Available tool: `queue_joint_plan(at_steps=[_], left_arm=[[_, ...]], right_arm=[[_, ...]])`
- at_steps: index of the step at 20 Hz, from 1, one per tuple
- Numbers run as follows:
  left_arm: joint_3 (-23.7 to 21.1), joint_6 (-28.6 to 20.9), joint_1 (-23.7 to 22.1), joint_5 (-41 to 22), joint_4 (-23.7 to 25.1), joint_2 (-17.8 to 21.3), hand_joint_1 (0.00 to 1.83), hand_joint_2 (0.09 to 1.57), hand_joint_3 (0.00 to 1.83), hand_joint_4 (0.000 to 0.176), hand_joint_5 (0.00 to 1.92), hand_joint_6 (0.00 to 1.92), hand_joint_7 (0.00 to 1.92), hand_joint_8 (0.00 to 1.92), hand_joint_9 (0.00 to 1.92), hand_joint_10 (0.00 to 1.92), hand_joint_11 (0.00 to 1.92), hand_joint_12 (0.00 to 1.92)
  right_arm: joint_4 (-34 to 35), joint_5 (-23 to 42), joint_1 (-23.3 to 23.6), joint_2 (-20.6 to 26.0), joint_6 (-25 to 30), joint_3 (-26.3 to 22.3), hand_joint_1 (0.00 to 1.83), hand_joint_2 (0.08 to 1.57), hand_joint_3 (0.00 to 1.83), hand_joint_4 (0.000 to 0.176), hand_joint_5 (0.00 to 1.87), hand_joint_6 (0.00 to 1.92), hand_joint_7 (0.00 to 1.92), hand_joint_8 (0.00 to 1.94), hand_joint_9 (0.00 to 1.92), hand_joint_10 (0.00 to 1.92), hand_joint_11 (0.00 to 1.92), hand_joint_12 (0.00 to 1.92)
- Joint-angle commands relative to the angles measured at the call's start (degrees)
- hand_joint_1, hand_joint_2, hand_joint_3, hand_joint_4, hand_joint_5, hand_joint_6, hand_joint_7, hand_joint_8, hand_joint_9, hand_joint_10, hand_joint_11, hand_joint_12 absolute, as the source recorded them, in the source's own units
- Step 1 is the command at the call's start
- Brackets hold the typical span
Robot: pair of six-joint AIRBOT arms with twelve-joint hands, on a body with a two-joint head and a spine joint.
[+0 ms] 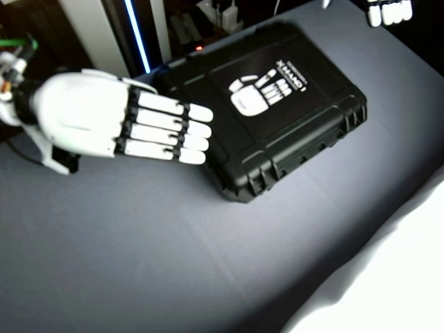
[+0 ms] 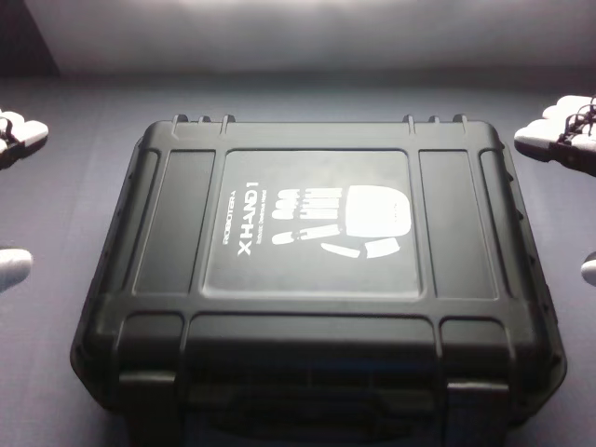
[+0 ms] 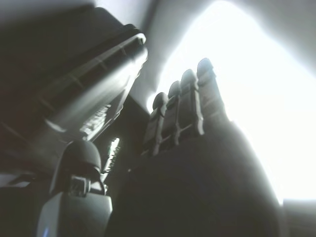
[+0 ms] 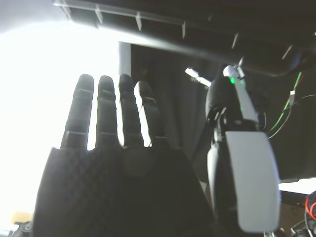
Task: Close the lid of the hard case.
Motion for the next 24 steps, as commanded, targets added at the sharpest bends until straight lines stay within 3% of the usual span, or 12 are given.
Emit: queue_joint_plan(at_steps=[1,3,4,5,7,8,9,10,12,19,21,24], left_arm=[[0.8,-0.2,-0.9,-8.9,-2.0,-0.7,0.02,1.33,0.01,0.0,0.0,0.0,0.01,0.0,0.04,0.01,0.06,0.03],[1.8,-0.4,-2.9,-11.0,-2.5,-3.2,0.11,1.35,0.01,0.0,0.0,0.0,0.01,0.0,0.04,0.0,0.07,0.05],[2.0,-0.4,-3.5,-11.8,-2.7,-4.1,0.11,1.36,0.01,0.0,0.0,0.0,0.0,0.0,0.02,0.0,0.03,0.05],[2.4,-0.6,-4.3,-13.2,-2.9,-5.5,0.11,1.37,0.01,0.0,0.0,0.0,0.02,0.01,0.04,0.01,0.02,0.05],[3.4,-1.6,-6.0,-16.0,-3.4,-8.5,0.09,1.36,0.01,0.0,0.01,0.0,0.02,0.01,0.03,0.0,0.0,0.02],[3.8,-2.3,-6.5,-16.9,-3.5,-9.4,0.06,1.34,0.0,0.0,0.0,0.0,0.01,0.0,0.01,0.0,0.0,0.02],[4.3,-3.1,-7.2,-18.5,-3.6,-10.8,0.03,1.32,0.0,0.0,0.0,0.0,0.0,0.0,0.0,0.0,0.0,0.02],[4.5,-3.4,-7.6,-19.9,-3.8,-11.7,0.04,1.3,0.0,0.0,0.0,0.0,0.0,0.0,0.0,0.0,0.0,0.0],[4.4,-3.8,-8.1,-23.6,-4.3,-13.4,0.05,1.31,0.0,0.0,0.0,0.0,0.0,0.0,0.0,0.0,0.0,0.0],[4.7,-6.6,-9.3,-31.1,-4.4,-16.8,0.03,1.38,0.01,0.0,0.0,0.0,0.01,0.0,0.0,0.0,0.0,0.0],[4.9,-6.8,-9.5,-31.1,-4.1,-17.5,0.1,1.35,0.0,0.0,0.0,0.0,0.0,0.0,0.0,0.0,0.0,0.0],[4.8,-8.1,-9.6,-31.1,-3.4,-17.8,0.26,1.47,0.01,0.0,0.0,0.0,0.05,0.01,0.02,0.0,0.0,0.0]], right_arm=[[2.4,6.6,0.5,0.2,0.2,0.5,0.46,1.22,0.0,0.062,0.08,0.0,0.07,0.0,0.01,0.0,0.0,0.0],[2.4,7.3,1.1,-0.7,-0.1,0.7,0.5,1.25,0.01,0.032,0.08,0.0,0.07,0.0,0.01,0.0,0.01,0.0],[2.4,7.8,1.3,-1.1,-0.3,0.8,0.48,1.24,0.0,0.034,0.09,0.0,0.07,0.0,0.01,0.0,0.0,0.0],[2.6,8.7,1.7,-1.9,-0.5,1.0,0.46,1.23,0.0,0.023,0.09,0.0,0.08,0.0,0.02,0.0,0.0,0.0],[4.0,10.9,2.1,-3.7,-0.6,1.6,0.42,1.19,0.0,0.043,0.1,0.01,0.1,0.01,0.04,0.01,0.01,0.01],[4.9,11.9,2.1,-4.0,-0.9,1.6,0.43,1.2,0.0,0.039,0.11,0.01,0.1,0.01,0.05,0.01,0.04,0.02],[6.9,14.0,2.1,-4.4,-1.4,1.5,0.41,1.22,0.0,0.02,0.11,0.01,0.11,0.01,0.06,0.01,0.06,0.03],[8.2,16.0,2.0,-4.9,-1.6,1.3,0.39,1.22,0.0,0.02,0.13,0.0,0.15,0.01,0.11,0.01,0.11,0.05],[11.5,21.1,1.2,-5.9,-2.2,0.9,0.42,1.25,0.01,0.0,0.13,0.0,0.14,0.0,0.08,0.0,0.05,0.03],[15.9,32.2,0.4,-7.4,-5.4,-1.2,0.37,1.24,0.0,0.0,0.14,0.0,0.14,0.01,0.08,0.01,0.06,0.03],[17.2,36.1,-1.3,-7.5,-5.9,-2.2,0.37,1.27,0.0,0.0,0.09,0.0,0.08,0.0,0.06,0.0,0.11,0.04],[19.3,38.7,-3.4,-7.3,-6.6,-3.4,0.44,1.32,0.01,0.0,0.11,0.01,0.11,0.01,0.1,0.01,0.14,0.05]])
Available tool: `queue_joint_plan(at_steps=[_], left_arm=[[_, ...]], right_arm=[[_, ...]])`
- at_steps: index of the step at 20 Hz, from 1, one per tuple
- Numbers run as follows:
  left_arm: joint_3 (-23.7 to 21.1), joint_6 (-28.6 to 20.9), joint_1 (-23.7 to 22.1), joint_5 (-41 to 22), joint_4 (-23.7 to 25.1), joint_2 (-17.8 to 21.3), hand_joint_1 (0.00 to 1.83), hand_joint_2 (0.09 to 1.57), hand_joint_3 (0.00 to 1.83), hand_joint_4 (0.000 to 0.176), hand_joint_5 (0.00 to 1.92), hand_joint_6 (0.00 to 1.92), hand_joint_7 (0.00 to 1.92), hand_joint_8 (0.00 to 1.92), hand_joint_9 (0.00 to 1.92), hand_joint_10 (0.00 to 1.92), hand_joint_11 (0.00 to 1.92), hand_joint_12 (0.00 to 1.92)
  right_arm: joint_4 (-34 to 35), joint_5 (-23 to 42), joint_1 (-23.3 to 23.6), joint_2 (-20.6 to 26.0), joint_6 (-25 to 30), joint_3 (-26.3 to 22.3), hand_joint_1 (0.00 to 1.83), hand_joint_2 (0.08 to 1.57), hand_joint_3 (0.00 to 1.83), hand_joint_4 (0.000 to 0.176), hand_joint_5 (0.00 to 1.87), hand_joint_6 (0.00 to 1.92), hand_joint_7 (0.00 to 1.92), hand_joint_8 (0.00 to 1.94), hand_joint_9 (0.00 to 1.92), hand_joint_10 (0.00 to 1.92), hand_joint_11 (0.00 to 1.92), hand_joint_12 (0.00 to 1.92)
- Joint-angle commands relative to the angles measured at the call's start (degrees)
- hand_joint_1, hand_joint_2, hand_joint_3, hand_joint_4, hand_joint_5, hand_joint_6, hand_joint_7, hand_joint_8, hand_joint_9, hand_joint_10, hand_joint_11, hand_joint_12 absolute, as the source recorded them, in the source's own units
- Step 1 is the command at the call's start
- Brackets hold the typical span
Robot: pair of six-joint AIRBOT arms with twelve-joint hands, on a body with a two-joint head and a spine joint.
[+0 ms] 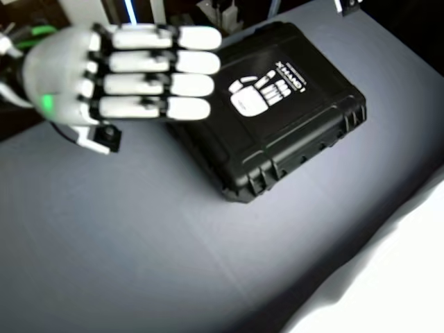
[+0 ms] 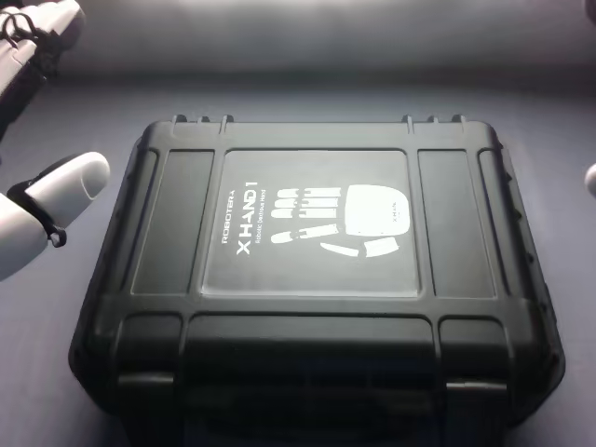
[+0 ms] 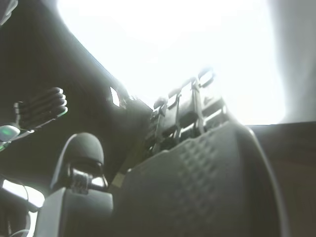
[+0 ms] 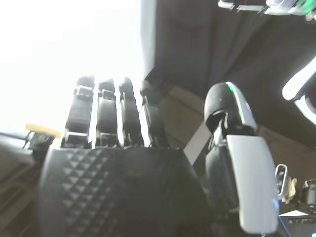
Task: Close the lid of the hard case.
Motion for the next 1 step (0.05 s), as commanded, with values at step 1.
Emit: queue_joint_plan(at_steps=[1], left_arm=[[0.1,-0.8,-0.4,-7.1,0.3,0.2,0.36,1.46,0.0,0.0,0.12,0.01,0.17,0.01,0.12,0.01,0.1,0.04]], right_arm=[[1.2,7.8,0.5,0.4,0.0,-0.1,0.45,1.33,0.0,0.0,0.21,0.01,0.27,0.02,0.27,0.02,0.28,0.14]])
